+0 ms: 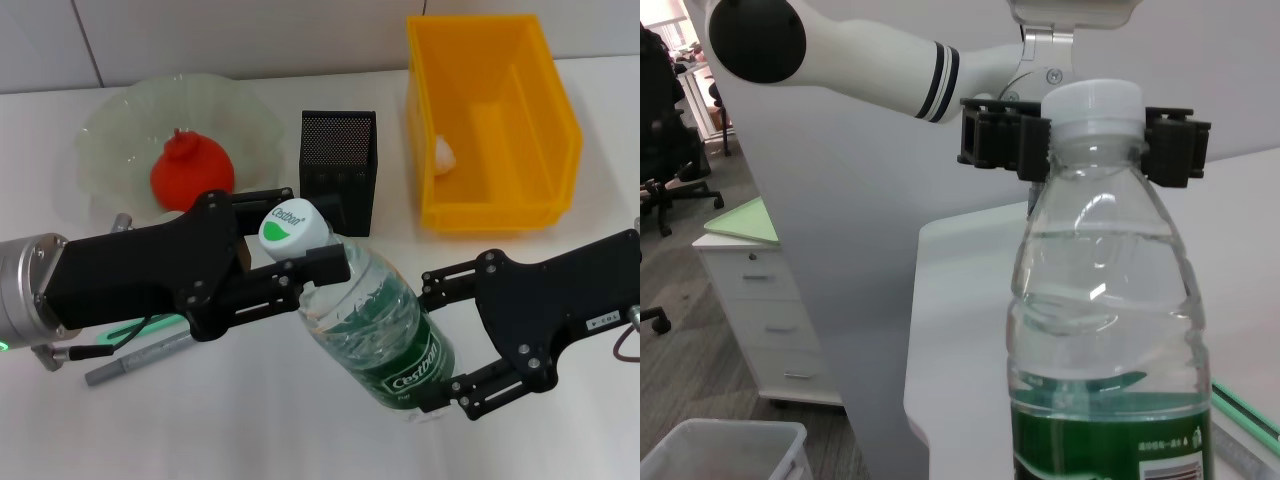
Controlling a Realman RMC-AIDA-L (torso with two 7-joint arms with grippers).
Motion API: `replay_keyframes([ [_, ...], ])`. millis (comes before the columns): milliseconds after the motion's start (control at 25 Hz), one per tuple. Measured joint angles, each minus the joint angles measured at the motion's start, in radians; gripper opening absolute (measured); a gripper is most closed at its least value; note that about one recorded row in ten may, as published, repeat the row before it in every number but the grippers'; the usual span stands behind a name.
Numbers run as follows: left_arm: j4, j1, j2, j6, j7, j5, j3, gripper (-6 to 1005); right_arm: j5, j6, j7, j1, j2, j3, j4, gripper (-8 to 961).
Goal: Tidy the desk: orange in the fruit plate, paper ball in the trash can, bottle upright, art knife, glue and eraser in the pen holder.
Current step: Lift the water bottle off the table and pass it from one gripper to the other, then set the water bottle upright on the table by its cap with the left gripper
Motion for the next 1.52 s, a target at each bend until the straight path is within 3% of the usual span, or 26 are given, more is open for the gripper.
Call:
replay_keyframes([
  [1000,0.022,0.022,0.018,0.006,-0.013,0.004,0.004,445,0.022,-0.008,-0.018,-0.018,-0.003,0.016,-0.004,783],
  [1240,0.057,0.065,0.042,-0.001,0.0,0.005,-0.058,445,0.022,-0.006,-0.063,-0.065,-0.002,0.036,0.007,783],
  [1400,0.063,0.077,0.045,-0.006,0.01,0.005,-0.075,445,0.045,-0.009,-0.13,-0.086,0.0,0.083,0.065,783],
  [1520,0.081,0.128,0.046,-0.044,0.082,0.005,-0.142,445,0.066,-0.005,-0.214,-0.095,0.0,0.118,0.153,783],
])
